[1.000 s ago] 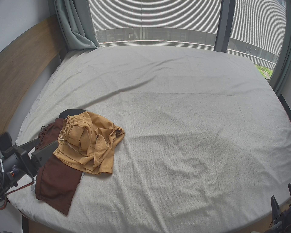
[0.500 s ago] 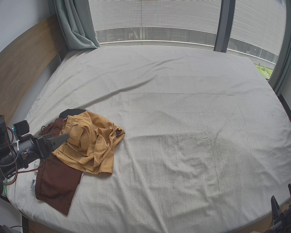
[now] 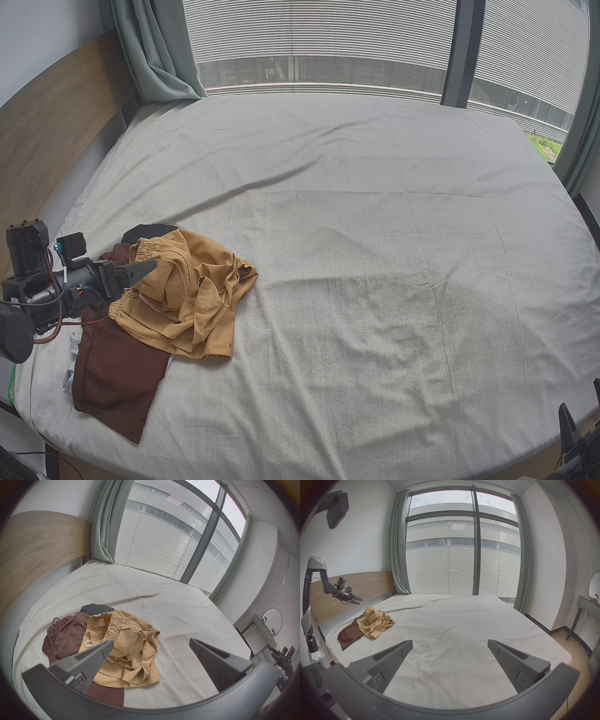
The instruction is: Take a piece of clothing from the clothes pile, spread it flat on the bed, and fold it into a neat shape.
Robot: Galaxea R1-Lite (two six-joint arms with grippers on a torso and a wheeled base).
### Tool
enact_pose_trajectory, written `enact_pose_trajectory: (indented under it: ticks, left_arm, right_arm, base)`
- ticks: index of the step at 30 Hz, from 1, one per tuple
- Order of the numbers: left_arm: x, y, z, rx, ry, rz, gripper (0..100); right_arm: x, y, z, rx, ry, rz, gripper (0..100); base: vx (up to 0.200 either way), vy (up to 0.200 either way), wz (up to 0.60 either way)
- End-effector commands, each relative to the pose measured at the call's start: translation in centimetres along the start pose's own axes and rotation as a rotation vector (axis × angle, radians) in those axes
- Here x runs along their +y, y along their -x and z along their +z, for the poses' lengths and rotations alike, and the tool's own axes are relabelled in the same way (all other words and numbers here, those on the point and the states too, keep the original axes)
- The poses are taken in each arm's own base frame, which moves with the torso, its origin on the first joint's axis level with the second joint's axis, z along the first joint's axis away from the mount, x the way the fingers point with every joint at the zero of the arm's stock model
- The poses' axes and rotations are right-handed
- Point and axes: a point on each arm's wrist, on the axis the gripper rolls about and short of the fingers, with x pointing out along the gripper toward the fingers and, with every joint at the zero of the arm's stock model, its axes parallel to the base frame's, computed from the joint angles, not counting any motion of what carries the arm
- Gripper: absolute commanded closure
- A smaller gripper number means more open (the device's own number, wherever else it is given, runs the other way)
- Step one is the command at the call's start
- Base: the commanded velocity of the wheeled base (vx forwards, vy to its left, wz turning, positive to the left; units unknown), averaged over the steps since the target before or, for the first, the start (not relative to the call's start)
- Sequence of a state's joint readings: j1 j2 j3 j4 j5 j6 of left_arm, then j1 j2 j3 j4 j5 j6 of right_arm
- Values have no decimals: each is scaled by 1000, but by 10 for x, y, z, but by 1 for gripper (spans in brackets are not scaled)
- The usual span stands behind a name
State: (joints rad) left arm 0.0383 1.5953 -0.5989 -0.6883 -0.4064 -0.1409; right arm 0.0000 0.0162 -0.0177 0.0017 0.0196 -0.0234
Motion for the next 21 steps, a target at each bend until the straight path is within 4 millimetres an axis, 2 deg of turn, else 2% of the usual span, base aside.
enact_pose_trajectory:
  ticks: [1, 6, 9, 16, 18, 21]
  left_arm:
    - [18, -29, -4, 39, 7, 12, 0]
    - [34, -48, 10, 6, 1, 30, 0]
    - [39, -53, 20, -16, -6, 9, 0]
    - [49, -68, 16, 11, 8, -8, 0]
    - [58, -77, 17, 6, 9, 2, 0]
    - [64, -81, 19, 1, 12, 1, 0]
  right_arm:
    - [0, 0, -5, 1, -2, 0, 0]
    - [0, 0, -5, 1, -2, 0, 0]
    - [0, 0, -5, 1, -3, 0, 0]
    - [0, 0, -5, 3, -7, 0, 0]
    - [0, 0, -5, 3, -8, 0, 0]
    - [0, 0, -5, 3, -7, 0, 0]
  base:
    - [0, 0, 0]
    - [0, 0, 0]
    - [0, 0, 0]
    - [0, 0, 0]
    - [0, 0, 0]
    - [0, 0, 0]
